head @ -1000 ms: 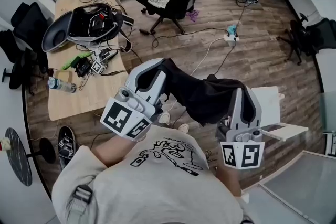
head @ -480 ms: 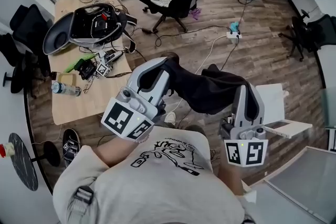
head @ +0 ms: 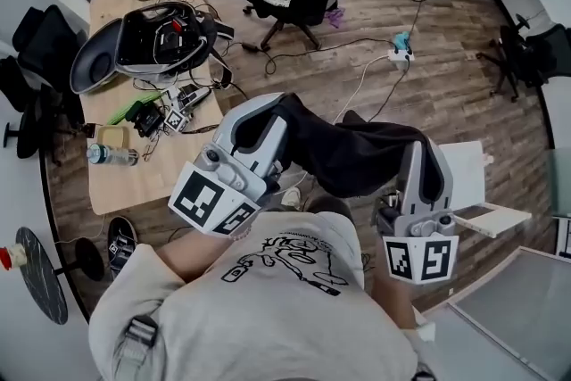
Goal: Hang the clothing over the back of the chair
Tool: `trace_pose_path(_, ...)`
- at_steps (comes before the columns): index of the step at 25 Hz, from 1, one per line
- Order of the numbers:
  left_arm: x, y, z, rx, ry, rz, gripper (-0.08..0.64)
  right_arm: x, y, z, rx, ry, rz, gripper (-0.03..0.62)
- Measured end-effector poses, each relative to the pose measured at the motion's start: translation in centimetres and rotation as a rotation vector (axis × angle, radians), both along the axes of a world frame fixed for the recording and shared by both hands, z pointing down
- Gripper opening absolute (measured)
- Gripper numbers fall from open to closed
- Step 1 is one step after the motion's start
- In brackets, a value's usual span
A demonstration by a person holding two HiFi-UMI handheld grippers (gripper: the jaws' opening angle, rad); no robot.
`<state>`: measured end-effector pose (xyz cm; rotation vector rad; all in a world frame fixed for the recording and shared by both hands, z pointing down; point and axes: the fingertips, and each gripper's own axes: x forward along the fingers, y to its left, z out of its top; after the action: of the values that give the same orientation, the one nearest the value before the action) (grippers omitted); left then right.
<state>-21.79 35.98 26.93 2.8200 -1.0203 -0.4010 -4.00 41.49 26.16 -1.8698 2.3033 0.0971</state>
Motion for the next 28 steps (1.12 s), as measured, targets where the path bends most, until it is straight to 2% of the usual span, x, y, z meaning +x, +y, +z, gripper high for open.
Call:
trace_pose_path(5, 0.8, -3.1, 0.3, 0.0, -0.002, -0.008, 0.009, 0.8, -3.2, 0.0, 0.01, -0.001, -0.011, 0.011)
trace_pose_path(12, 4.1, -9.4, -0.1, 0.012, -0.007, -0.02, 0.009, 4.5, -9.1, -0.4, 0.039, -0.01, -0.01, 0.011)
trace_pose_path(28, 16.3, -26.3, -1.2, 0.009, -0.032, -0.09, 0.009, 16.9, -26.5, -1.3, 0.056, -0.031, -0.078, 0.011)
